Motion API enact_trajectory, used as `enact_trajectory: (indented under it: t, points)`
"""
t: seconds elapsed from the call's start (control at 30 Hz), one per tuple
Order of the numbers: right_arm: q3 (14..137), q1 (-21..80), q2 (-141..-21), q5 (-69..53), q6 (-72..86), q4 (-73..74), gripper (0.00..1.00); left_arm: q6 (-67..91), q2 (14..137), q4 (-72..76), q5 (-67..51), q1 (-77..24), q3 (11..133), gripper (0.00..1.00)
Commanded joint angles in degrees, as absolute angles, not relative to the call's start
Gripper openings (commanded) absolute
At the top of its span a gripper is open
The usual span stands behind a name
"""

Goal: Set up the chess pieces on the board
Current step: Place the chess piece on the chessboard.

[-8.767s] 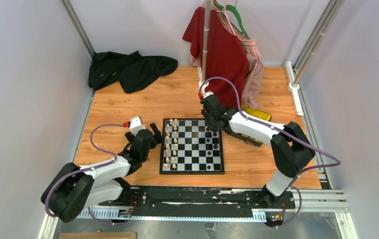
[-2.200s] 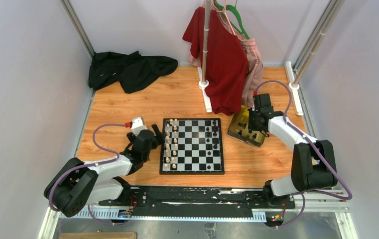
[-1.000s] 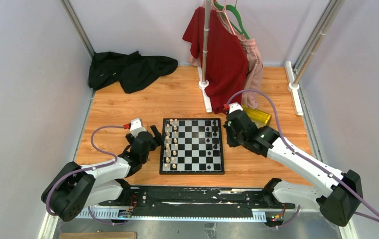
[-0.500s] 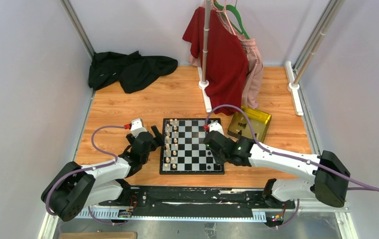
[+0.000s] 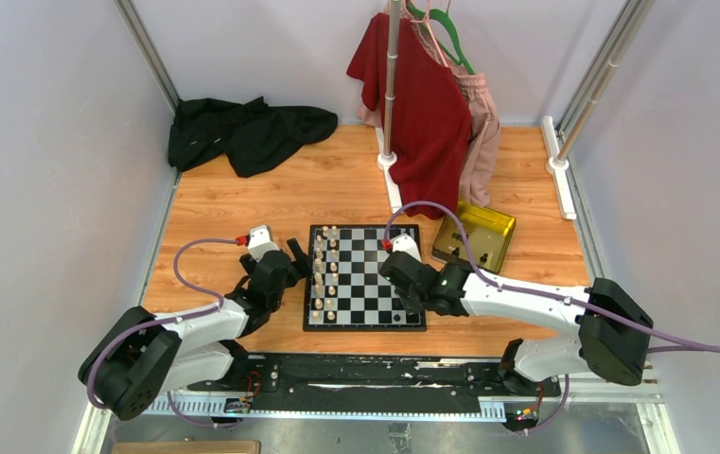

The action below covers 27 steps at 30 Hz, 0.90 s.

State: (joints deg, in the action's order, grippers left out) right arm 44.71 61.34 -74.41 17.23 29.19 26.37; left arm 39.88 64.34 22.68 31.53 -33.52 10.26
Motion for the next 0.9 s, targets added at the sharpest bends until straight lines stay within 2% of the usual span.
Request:
enact_trajectory:
  t: [0.0, 0.87]
  points:
    - [44.2, 61.9, -75.2, 19.7, 29.2, 25.6, 0.0, 40.6, 65.2, 24.2, 33.0, -33.9, 10.0, 1.0]
    - [42.5, 58.8, -76.2, 18.2, 27.1, 22.9, 0.01, 40.8, 67.8, 24.8, 33.5, -34.5, 10.6, 1.0]
